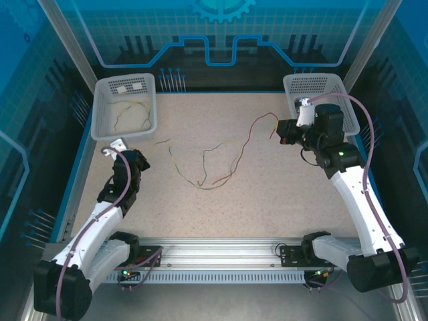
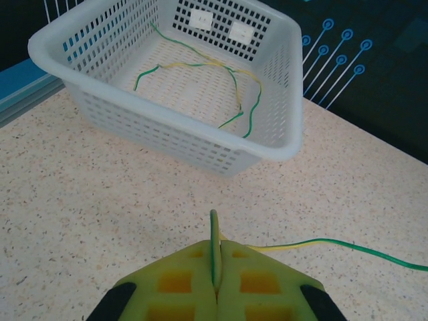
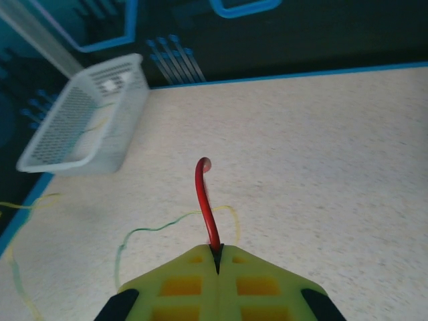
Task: Untangle the cables
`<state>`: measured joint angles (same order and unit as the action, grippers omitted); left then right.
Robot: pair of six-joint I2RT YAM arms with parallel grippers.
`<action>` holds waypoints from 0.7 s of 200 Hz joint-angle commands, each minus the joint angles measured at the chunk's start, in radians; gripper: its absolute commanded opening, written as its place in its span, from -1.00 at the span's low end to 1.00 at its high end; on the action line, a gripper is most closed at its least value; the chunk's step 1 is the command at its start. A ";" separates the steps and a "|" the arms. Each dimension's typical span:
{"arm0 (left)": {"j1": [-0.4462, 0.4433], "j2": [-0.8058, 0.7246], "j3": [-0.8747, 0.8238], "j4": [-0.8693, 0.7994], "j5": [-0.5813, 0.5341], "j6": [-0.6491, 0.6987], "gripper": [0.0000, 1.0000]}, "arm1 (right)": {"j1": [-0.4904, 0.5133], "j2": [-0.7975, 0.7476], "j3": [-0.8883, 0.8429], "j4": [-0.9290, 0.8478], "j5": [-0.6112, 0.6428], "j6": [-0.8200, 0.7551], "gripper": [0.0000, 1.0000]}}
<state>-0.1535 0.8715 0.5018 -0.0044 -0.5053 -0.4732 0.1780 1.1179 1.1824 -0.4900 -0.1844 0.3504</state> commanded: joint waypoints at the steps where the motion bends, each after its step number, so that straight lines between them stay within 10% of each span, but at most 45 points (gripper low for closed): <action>1: -0.003 0.019 0.001 0.004 -0.016 -0.022 -1.00 | 0.012 0.053 -0.040 -0.051 0.129 -0.009 -1.00; 69: -0.003 0.044 0.004 0.016 -0.004 -0.028 -1.00 | 0.029 0.168 -0.213 0.008 0.382 0.042 -1.00; 140: -0.003 0.061 0.006 0.017 0.025 -0.046 -1.00 | 0.173 0.488 -0.160 0.029 0.330 0.150 -1.00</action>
<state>-0.1535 0.9306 0.5018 -0.0025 -0.4942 -0.4988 0.2882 1.4944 0.9783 -0.4530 0.1497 0.4316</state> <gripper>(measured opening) 0.055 0.044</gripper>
